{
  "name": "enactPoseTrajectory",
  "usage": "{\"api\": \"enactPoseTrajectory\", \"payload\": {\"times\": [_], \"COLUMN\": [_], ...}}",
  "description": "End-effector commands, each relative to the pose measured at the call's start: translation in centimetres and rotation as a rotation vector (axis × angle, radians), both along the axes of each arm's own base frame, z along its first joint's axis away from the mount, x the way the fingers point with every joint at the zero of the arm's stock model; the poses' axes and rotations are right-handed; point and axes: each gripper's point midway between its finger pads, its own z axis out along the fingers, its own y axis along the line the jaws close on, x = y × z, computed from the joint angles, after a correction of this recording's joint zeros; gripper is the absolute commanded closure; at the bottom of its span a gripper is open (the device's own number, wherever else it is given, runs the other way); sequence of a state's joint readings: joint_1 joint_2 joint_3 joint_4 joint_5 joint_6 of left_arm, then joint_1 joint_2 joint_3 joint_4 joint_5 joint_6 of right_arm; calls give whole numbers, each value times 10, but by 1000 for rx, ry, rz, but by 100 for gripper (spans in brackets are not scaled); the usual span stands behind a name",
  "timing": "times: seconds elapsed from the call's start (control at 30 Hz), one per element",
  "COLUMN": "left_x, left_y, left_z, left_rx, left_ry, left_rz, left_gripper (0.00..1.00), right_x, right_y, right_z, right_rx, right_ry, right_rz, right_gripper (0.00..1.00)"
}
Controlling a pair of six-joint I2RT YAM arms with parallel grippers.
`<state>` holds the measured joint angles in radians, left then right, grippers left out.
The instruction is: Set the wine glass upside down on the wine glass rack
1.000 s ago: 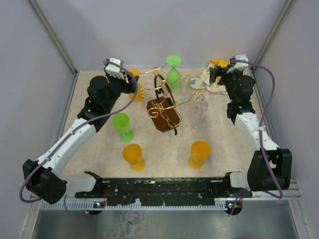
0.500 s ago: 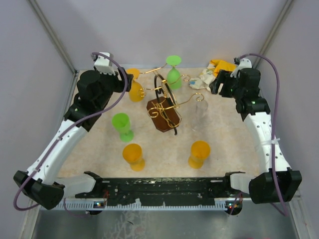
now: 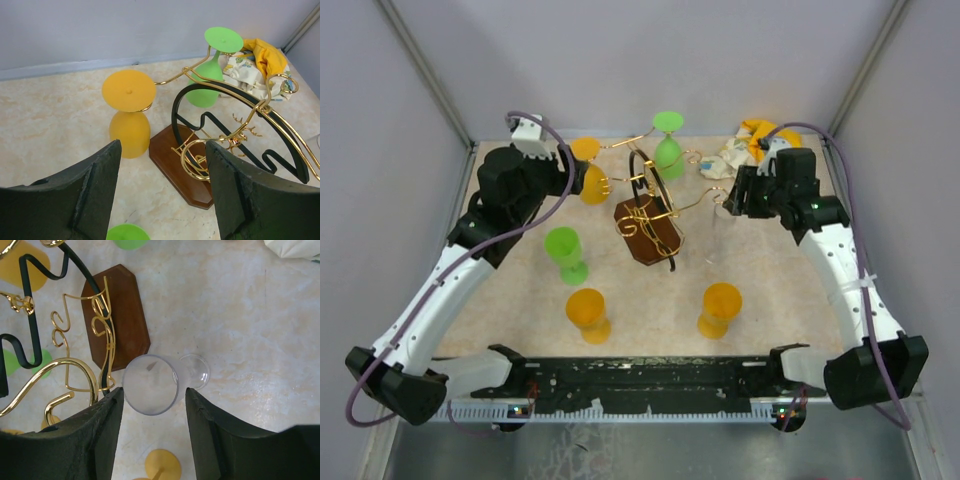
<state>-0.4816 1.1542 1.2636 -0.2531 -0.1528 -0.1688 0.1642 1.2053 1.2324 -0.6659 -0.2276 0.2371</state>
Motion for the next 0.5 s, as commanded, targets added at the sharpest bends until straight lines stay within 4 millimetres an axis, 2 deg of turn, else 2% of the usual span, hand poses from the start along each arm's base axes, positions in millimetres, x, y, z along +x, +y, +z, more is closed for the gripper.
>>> {"api": "enactPoseTrajectory", "payload": {"times": [0.0, 0.3, 0.37, 0.47], "left_x": [-6, -2, 0, 0], "left_y": [3, 1, 1, -2], "left_z": [-4, -8, -9, -12], "left_rx": [-6, 1, 5, 5], "left_ry": [14, 20, 21, 26], "left_rz": [0, -2, -4, -13], "left_gripper": [26, 26, 26, 25], "right_x": [2, 11, 13, 17], "right_y": [0, -7, -7, -7], "right_z": [-1, -24, -30, -36], "right_rx": [-41, -102, -106, -115], "right_ry": [5, 47, 58, 70], "right_rz": [-5, -43, -40, -37], "right_gripper": [48, 58, 68, 89]}}
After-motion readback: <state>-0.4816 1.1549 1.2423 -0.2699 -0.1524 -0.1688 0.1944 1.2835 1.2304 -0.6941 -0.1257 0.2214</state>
